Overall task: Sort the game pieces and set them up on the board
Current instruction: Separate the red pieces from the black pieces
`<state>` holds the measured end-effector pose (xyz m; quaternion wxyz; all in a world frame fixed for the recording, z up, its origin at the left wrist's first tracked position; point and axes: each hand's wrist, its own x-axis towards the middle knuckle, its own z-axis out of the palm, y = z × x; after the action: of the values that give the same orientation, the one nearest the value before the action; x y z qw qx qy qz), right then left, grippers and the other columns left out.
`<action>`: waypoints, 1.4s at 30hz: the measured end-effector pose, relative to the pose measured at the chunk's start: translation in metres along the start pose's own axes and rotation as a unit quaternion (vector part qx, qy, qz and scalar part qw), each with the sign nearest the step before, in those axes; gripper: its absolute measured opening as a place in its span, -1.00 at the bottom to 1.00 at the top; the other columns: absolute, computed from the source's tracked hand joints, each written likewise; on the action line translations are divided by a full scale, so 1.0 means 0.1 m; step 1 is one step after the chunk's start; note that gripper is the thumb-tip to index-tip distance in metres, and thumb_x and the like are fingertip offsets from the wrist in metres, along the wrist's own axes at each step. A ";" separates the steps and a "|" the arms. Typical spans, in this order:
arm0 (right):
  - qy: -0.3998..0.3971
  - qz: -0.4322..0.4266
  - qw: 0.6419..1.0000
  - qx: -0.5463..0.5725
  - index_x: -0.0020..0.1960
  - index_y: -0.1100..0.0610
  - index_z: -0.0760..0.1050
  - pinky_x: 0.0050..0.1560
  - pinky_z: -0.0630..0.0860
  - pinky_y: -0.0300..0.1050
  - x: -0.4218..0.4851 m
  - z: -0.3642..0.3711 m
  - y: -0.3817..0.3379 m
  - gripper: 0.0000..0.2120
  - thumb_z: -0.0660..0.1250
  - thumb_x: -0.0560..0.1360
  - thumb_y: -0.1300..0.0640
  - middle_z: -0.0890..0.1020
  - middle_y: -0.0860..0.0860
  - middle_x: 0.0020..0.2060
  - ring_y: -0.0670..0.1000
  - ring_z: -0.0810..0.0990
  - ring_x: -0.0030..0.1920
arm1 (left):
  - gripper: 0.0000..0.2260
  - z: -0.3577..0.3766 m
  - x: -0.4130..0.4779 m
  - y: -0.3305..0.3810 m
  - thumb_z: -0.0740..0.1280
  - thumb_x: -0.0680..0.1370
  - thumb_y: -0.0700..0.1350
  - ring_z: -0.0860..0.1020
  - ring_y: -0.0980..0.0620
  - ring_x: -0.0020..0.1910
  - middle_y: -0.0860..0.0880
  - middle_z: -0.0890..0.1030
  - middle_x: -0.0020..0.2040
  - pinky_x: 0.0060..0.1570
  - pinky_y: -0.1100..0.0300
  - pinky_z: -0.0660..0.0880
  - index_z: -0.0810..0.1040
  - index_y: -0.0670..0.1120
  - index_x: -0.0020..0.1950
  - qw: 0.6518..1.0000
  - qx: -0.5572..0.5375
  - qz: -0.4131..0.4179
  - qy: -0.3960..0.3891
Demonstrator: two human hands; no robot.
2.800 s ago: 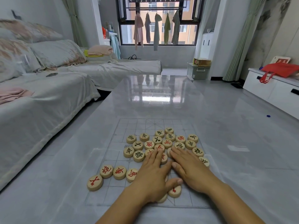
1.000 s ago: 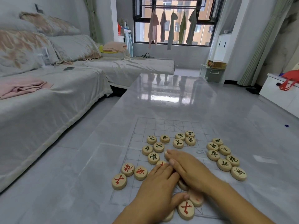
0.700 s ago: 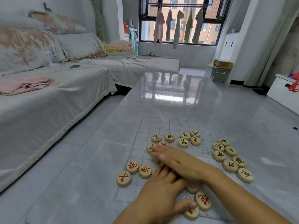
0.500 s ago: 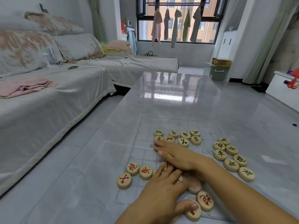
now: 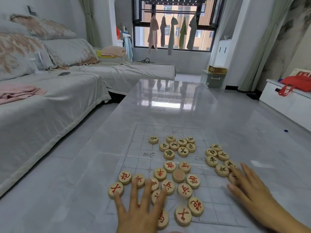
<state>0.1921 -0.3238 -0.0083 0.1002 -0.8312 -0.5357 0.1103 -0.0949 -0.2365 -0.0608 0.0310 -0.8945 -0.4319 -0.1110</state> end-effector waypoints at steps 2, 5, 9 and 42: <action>-0.037 -0.002 0.999 -0.025 0.41 -0.22 -0.32 0.48 -0.16 -0.04 -0.02 0.06 -0.06 0.07 -0.48 -0.03 -0.64 -0.33 -0.15 0.43 -0.02 -0.29 0.50 | -0.05 0.03 0.04 0.07 -0.09 0.22 0.61 -0.21 -0.15 0.52 -0.01 -0.15 0.55 0.30 -0.33 -0.13 -0.04 0.14 0.50 1.000 -0.022 0.010 0.009; -0.029 -0.006 0.998 -0.046 0.46 -0.21 -0.26 0.48 -0.19 0.01 0.18 0.13 -0.21 -0.32 -0.15 0.43 -0.40 -0.31 -0.04 0.49 0.08 -0.31 0.50 | -0.13 0.05 0.12 0.15 -0.12 0.28 0.59 -0.26 -0.13 0.51 0.02 -0.20 0.54 0.26 -0.33 -0.08 -0.08 0.16 0.49 0.999 -0.023 0.012 0.042; 0.001 -0.018 0.999 -0.045 0.48 -0.21 -0.13 0.49 -0.19 0.07 0.64 0.15 -0.36 -0.44 -0.11 0.53 -0.28 -0.23 0.01 0.52 0.13 -0.29 0.50 | -0.15 0.05 0.25 0.18 -0.11 0.28 0.59 -0.27 -0.11 0.51 0.03 -0.21 0.54 0.27 -0.30 -0.07 -0.04 0.20 0.48 0.998 -0.024 0.013 0.064; -0.061 -0.130 0.988 -0.059 0.46 -0.24 -0.01 0.43 -0.34 0.17 2.61 0.27 -1.42 -0.55 -0.17 0.58 -0.20 -0.10 0.00 0.53 0.07 -0.21 0.52 | -0.38 0.01 0.75 0.17 0.09 0.24 0.52 0.65 -0.12 0.02 0.11 0.66 0.10 0.26 -0.27 -0.08 0.37 0.28 0.20 0.999 -0.026 -0.002 -0.044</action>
<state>0.1663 -0.0265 -0.0138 0.0315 -0.7504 -0.6502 0.1148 -0.0360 -0.1897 -0.0443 -0.0114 -0.8982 -0.4315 -0.0827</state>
